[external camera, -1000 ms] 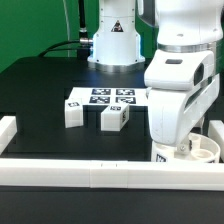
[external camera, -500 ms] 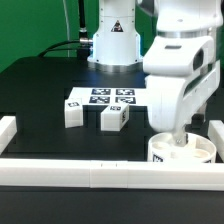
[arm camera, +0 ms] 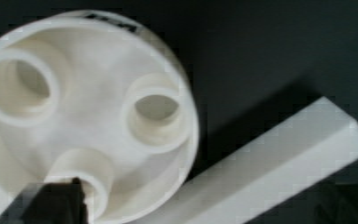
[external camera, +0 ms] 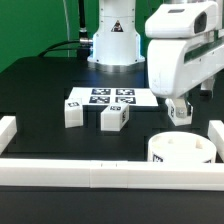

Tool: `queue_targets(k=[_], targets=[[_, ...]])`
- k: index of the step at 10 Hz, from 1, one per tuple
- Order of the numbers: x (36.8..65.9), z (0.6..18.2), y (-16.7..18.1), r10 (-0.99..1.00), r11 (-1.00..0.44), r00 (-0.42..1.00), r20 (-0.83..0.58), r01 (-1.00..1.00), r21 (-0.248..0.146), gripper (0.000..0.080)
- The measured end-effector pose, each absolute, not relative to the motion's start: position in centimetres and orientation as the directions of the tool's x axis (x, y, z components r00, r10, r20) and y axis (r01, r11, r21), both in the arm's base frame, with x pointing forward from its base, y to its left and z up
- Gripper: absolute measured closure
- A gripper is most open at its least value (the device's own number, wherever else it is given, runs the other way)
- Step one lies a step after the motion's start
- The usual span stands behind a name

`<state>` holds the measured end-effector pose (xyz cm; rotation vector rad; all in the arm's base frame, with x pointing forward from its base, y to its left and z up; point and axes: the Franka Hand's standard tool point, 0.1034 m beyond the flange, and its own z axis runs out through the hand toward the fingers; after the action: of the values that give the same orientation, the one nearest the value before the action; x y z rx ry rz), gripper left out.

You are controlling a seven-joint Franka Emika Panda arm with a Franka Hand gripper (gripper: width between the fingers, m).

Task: Assemble stool

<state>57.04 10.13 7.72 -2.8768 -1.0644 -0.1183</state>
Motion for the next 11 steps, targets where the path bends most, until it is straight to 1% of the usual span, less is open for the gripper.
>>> queue_targets(k=[2,5,6,7,8,9,10,11], targets=[[56.3,7.8,10.4,0.631,-0.770,0.771,0.089,0.636,-0.046,0.0150],[56.3,7.7,10.4,0.616,-0.783,0.783,0.088,0.621,-0.048,0.0150],[56.3,7.7,10.5,0.576,-0.812,0.813,0.087,0.582,-0.055,0.0150],[56.2,7.7,10.5,0.496,-0.863,0.864,0.082,0.502,-0.066,0.0150],[55.6,7.5,10.2,0.405,-0.908,0.911,0.077,0.411,-0.086,0.0150],[54.4,7.3,10.2,0.258,-0.960,0.965,0.049,0.262,-0.103,0.0150],[52.8,6.8,10.3,0.113,-0.987,0.993,0.025,0.115,-0.109,0.0150],[51.7,6.2,10.3,0.063,-0.992,0.998,0.002,0.063,-0.108,0.0150]])
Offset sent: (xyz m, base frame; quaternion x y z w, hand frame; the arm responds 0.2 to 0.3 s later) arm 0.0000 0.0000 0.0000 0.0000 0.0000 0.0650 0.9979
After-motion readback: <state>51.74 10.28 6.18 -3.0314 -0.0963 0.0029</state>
